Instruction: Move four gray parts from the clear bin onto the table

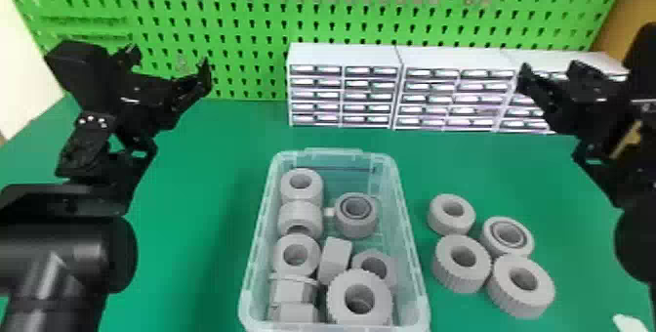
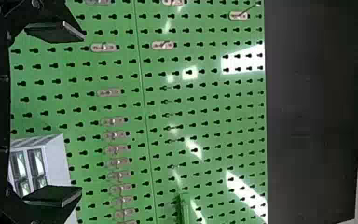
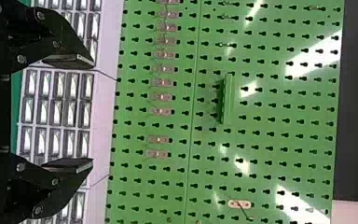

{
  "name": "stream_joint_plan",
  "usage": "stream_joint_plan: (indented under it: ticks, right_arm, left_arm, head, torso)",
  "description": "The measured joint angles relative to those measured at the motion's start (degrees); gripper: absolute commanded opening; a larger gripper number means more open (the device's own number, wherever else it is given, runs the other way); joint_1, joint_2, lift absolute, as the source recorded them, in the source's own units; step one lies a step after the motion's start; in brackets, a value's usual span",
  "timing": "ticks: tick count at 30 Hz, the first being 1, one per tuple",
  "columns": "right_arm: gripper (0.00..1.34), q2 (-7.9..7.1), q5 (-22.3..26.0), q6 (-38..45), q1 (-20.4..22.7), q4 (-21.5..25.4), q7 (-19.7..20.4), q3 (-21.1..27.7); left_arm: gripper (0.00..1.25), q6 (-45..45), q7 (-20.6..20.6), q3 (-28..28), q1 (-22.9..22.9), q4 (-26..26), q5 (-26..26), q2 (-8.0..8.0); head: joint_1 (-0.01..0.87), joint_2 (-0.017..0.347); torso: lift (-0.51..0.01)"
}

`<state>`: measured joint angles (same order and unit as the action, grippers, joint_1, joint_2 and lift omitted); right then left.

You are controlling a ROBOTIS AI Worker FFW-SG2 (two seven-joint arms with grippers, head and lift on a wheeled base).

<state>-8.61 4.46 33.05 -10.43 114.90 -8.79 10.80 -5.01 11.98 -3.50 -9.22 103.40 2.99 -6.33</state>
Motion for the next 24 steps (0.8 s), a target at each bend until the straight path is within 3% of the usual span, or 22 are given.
stream_joint_plan:
  ticks: [24]
  right_arm:
    - [0.83, 0.01, 0.7, 0.0, 0.9, -0.3, 0.0, -0.5]
  left_arm:
    - [1.12, -0.1, -0.6, -0.4, 0.6, 0.1, -0.1, 0.00]
  head:
    - [0.678, 0.034]
  torso:
    - [-0.050]
